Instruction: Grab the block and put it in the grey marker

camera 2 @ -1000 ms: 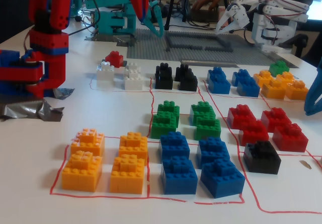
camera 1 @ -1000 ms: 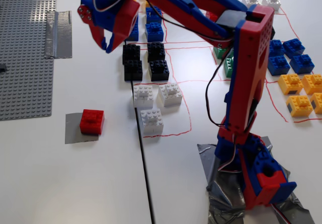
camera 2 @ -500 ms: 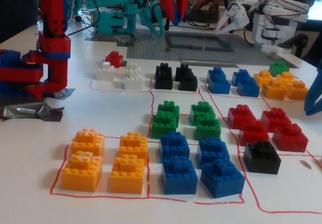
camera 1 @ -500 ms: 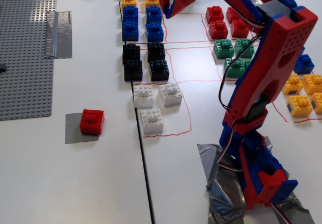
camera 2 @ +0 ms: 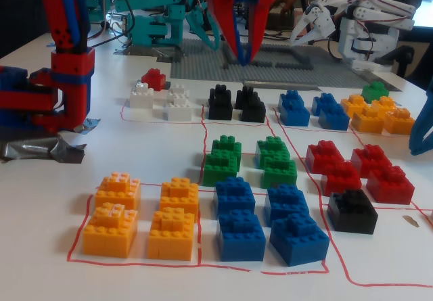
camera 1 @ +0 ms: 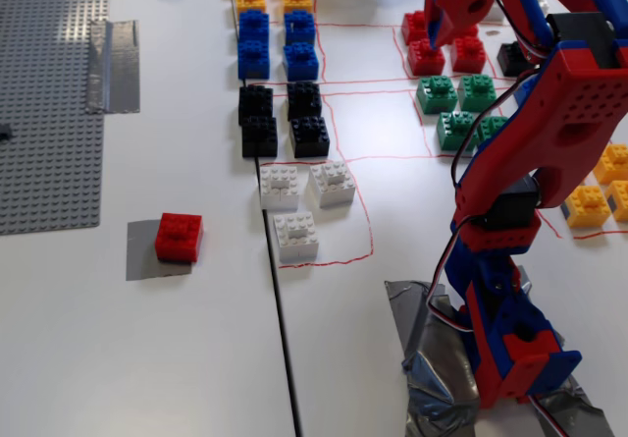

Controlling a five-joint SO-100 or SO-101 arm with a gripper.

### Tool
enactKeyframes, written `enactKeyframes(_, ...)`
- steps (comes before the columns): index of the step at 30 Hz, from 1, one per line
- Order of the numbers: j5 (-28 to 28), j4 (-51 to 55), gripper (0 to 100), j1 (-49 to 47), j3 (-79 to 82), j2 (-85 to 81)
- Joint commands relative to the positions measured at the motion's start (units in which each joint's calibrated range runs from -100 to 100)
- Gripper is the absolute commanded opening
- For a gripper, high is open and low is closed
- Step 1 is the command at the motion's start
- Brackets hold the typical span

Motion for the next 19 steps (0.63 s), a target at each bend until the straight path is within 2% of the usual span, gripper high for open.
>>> enactKeyframes(1, -0.93, -2.57, 0, 2.32, 0.18, -4.89)
enactKeyframes(8, -2.98, -7.68, 0, 3.40, 2.82, -4.31)
enactKeyframes(19, -4.98, -8.41, 0, 3.40, 4.45, -3.90)
